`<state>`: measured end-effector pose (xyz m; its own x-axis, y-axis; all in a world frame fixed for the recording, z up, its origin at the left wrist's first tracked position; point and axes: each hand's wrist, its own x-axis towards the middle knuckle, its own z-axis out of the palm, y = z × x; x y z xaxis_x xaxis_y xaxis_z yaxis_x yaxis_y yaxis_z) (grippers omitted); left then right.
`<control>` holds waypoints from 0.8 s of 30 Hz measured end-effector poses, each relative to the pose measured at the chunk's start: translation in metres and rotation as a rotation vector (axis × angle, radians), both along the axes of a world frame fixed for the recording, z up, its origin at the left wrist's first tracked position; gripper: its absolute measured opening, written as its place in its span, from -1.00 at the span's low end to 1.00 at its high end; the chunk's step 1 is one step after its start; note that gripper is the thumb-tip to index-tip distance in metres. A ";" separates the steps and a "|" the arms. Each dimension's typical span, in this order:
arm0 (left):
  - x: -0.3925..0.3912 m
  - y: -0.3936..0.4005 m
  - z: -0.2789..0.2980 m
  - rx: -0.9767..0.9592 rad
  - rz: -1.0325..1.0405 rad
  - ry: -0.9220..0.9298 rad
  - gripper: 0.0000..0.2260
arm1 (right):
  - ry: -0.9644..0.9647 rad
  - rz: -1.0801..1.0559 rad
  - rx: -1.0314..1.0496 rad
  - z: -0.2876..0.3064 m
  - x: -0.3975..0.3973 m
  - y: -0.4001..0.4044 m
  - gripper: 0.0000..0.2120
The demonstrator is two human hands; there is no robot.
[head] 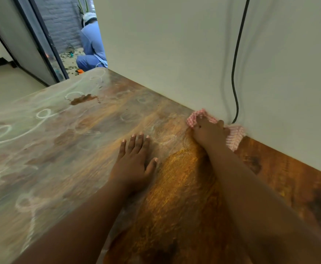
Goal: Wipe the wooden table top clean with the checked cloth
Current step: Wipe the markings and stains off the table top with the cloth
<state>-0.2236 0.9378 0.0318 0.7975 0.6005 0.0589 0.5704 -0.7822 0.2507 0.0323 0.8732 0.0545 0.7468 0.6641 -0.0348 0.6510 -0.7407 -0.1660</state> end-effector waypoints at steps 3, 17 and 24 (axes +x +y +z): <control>0.000 0.000 0.000 0.000 0.003 -0.019 -0.31 | 0.013 0.221 0.026 -0.006 -0.001 -0.024 -0.59; 0.000 -0.001 -0.001 -0.008 0.010 -0.041 -0.35 | 0.054 0.151 0.056 -0.005 -0.068 0.033 -0.56; -0.002 0.001 -0.006 0.017 -0.018 -0.064 -0.33 | 0.049 0.107 0.049 -0.002 -0.046 -0.019 -0.57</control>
<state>-0.2254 0.9385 0.0262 0.8023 0.5847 0.1204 0.5396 -0.7966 0.2725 -0.0136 0.8541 0.0524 0.6696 0.7419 -0.0349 0.7163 -0.6575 -0.2336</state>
